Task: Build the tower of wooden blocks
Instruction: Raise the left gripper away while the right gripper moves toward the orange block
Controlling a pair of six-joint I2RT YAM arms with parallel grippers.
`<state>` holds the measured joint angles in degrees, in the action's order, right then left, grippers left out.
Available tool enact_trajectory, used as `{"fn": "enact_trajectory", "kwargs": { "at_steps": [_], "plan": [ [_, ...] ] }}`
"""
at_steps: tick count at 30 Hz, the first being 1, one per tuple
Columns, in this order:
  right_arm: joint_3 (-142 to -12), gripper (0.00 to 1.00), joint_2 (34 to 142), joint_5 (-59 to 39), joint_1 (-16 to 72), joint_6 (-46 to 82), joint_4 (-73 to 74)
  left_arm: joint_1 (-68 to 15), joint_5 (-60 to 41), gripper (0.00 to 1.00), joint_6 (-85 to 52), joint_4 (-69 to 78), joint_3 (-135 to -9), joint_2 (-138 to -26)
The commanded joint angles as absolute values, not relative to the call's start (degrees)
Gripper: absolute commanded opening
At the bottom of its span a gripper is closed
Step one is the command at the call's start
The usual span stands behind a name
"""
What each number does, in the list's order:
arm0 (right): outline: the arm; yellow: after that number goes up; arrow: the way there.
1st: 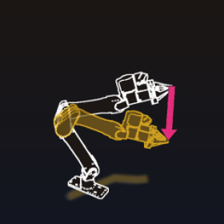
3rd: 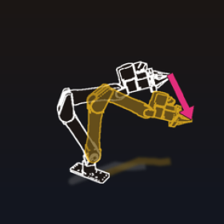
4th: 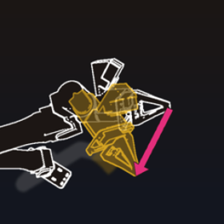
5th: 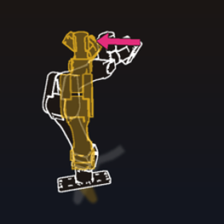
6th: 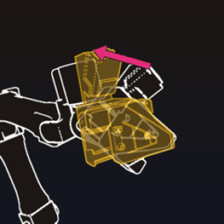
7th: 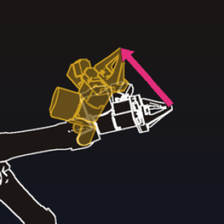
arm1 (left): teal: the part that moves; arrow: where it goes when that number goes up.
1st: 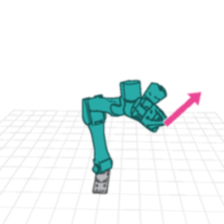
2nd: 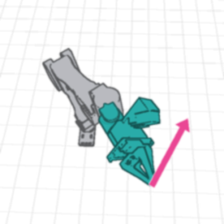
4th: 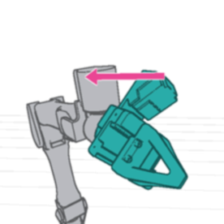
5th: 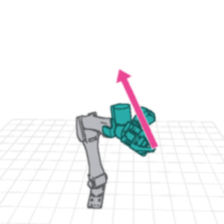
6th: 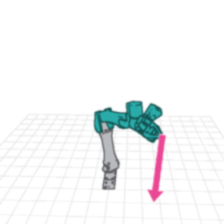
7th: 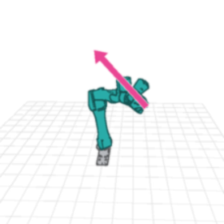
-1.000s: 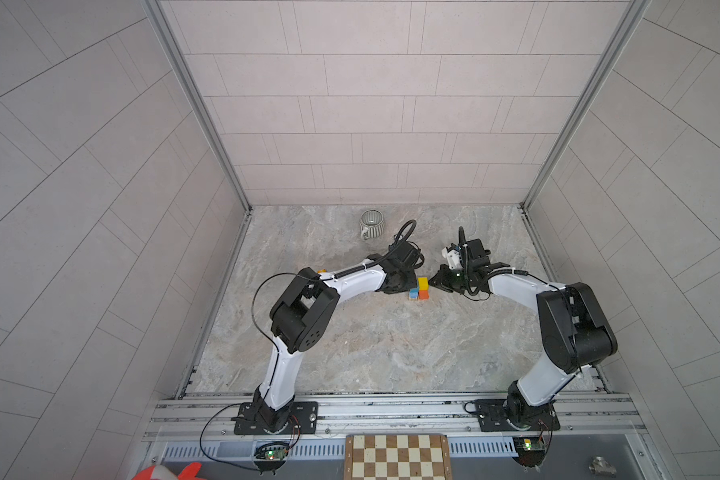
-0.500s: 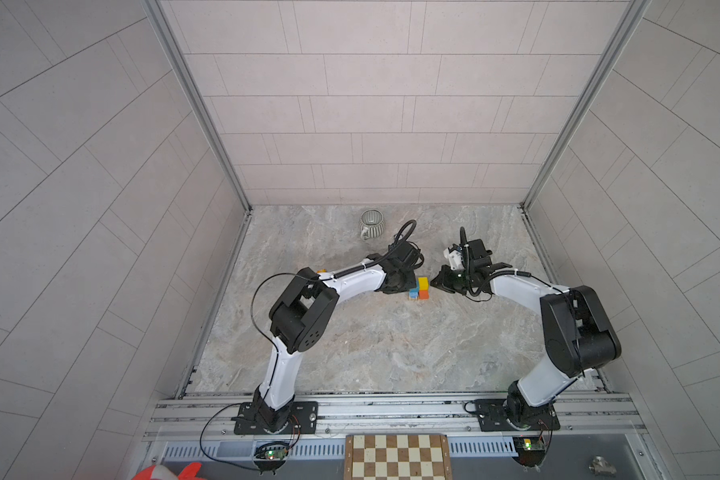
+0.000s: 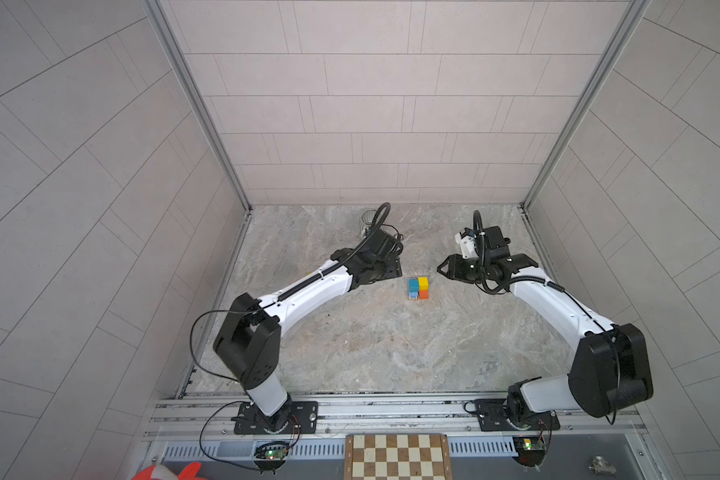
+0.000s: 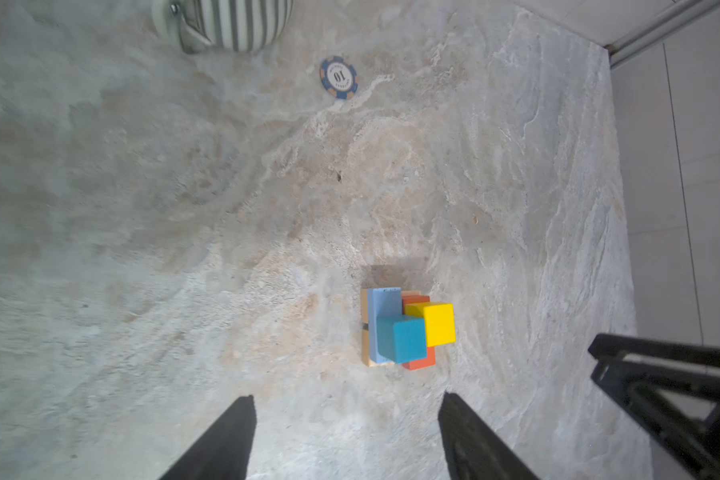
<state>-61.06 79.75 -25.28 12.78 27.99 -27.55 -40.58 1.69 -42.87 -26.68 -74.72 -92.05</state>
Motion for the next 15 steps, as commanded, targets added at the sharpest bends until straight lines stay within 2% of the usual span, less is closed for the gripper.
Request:
{"fn": "enact_trajectory", "kwargs": {
  "at_steps": [1,7,15],
  "plan": [
    [-64.1,0.51,78.4,-21.5,15.3,24.7,-34.0,-39.8,6.7,0.87,-41.8,-31.0,-70.8,-84.9],
    [-70.9,0.59,81.6,-15.5,22.7,22.7,-37.3,-37.5,12.2,0.99,-41.8,-31.3,-59.5,-69.9],
    [-85.6,0.66,94.9,-9.1,33.6,21.6,-40.4,-32.1,13.2,1.00,-43.5,-42.6,-54.3,-60.6]
  ]
}}
